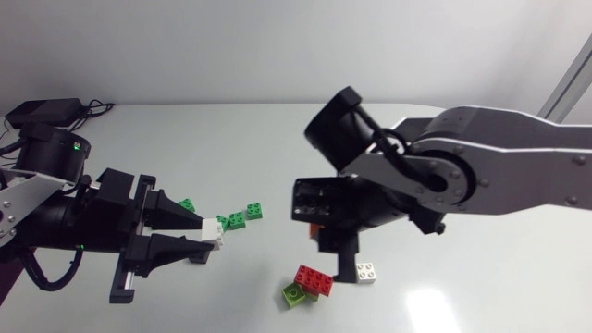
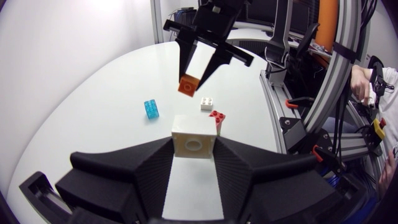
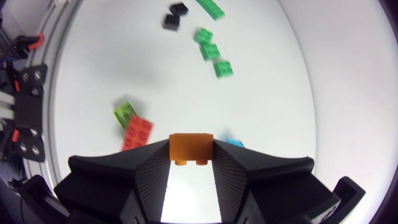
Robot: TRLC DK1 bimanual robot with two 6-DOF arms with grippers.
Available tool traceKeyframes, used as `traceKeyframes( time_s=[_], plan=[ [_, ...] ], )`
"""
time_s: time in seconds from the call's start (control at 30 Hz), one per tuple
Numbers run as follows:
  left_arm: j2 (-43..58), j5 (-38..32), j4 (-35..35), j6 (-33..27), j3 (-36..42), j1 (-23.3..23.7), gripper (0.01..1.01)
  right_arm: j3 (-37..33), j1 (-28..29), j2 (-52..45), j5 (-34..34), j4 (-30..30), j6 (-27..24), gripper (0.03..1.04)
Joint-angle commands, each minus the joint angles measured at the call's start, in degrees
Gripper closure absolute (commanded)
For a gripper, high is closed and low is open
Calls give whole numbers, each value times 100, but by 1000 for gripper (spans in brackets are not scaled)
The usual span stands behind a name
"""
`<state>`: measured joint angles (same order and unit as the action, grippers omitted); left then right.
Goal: Separate the duplo bricks
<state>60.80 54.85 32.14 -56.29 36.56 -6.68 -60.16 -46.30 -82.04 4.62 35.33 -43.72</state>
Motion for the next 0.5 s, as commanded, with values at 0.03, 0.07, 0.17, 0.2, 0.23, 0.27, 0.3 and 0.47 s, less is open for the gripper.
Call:
traceKeyframes(
  time_s=[0.03,0.07,0.17,0.2,0.23,0.27,0.3,0.47],
  plan=[
    [-68,-27,-41,-92,9,52,705,461,438,83,548,167,-857,849],
    [-68,-36,-50,-92,9,44,705,576,605,4,874,132,-1094,849],
    [-85,-45,-50,-92,9,9,705,664,939,-172,1093,123,-1499,849],
    [-103,-45,-50,-92,9,0,705,681,1062,-277,1260,105,-1630,849],
    [-129,-53,-41,-84,9,0,705,681,1132,-365,1331,88,-1745,849],
    [-173,-71,-32,-84,1,0,705,681,1211,-418,1348,105,-1841,849],
    [-235,-97,-32,-75,-8,0,705,681,1255,-444,1410,123,-1920,849],
    [-349,-159,20,-92,-43,44,705,734,1370,-603,1955,536,-2325,851]
  ],
)
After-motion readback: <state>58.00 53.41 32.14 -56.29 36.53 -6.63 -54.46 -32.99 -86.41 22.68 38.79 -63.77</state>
